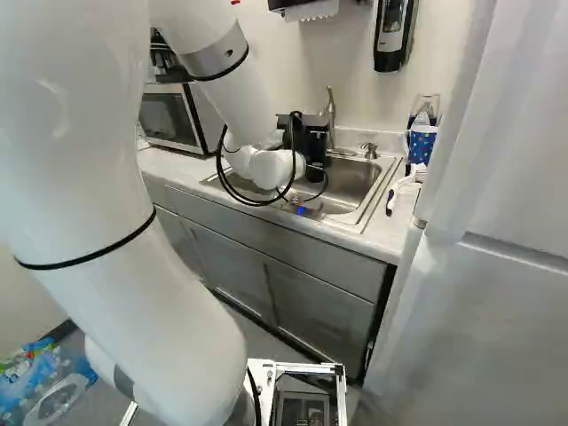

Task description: Rinse the cup and place it in the tray

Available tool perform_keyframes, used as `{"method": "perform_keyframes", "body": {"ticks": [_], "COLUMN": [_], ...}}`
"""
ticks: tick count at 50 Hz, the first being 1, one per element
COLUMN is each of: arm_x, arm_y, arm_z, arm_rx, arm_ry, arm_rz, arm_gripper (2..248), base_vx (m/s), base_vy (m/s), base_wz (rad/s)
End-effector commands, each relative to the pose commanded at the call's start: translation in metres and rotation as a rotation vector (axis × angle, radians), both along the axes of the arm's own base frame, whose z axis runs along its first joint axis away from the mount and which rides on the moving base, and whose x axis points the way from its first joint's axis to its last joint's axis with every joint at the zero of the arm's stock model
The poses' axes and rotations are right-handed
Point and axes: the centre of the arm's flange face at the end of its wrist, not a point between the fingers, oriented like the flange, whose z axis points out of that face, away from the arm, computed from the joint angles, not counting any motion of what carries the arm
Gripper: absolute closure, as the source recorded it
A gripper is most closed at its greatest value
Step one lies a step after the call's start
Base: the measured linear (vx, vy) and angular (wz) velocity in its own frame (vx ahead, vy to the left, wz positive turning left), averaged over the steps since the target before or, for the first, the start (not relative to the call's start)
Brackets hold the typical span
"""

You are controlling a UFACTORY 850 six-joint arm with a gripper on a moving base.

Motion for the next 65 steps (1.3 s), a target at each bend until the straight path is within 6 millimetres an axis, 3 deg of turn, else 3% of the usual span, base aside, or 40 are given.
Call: {"method": "perform_keyframes", "body": {"ticks": [65], "arm_x": [0.0], "arm_y": [0.0], "arm_z": [0.0], "arm_rx": [0.0], "arm_ry": [0.0], "arm_rz": [0.0], "arm_gripper": [124], "base_vx": [0.0], "base_vy": [0.0], "base_wz": [0.0]}}
